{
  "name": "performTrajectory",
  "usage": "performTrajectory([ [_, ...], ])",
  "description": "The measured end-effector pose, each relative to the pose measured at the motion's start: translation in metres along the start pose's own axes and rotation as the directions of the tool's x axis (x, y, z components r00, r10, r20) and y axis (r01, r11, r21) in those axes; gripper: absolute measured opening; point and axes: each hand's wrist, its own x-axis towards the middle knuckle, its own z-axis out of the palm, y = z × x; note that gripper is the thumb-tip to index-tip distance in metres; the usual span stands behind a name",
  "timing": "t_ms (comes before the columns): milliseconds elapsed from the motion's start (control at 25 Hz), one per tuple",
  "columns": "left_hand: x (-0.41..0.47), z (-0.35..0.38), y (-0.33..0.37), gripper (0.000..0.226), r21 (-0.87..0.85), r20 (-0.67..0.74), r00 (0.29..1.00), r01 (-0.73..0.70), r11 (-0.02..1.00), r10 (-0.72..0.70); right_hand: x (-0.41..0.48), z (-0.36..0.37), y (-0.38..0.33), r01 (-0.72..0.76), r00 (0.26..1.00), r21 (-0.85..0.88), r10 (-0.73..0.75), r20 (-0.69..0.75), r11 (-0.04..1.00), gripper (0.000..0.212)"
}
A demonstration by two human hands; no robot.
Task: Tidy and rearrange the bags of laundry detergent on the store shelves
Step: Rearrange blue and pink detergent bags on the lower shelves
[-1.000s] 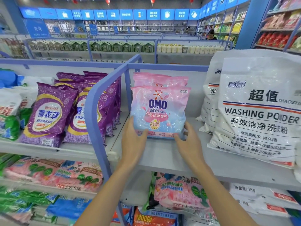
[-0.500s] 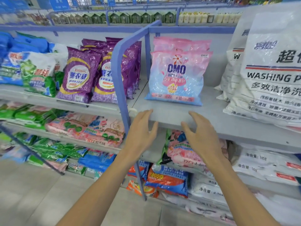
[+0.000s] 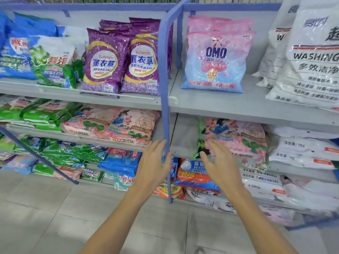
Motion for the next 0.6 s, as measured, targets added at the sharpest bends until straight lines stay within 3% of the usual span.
performTrajectory([
  [280,-0.017,0.002,-0.03,0.046,-0.031,0.11,0.994,-0.007,0.999,0.01,-0.034,0.021,-0.003,-0.194,0.98,0.0,0.194,0.034,0.981,0.053],
  [440,0.001,0.032,0.0,0.046,-0.107,0.211,0.977,0.029,0.994,-0.006,-0.029,-0.004,0.032,-0.302,0.953,-0.001,0.302,-0.008,0.953,0.047],
  [600,0.036,0.081,0.044,0.044,-0.167,0.298,0.955,0.052,0.985,0.0,0.0,-0.03,0.082,-0.37,0.921,0.078,0.377,-0.099,0.926,0.054],
])
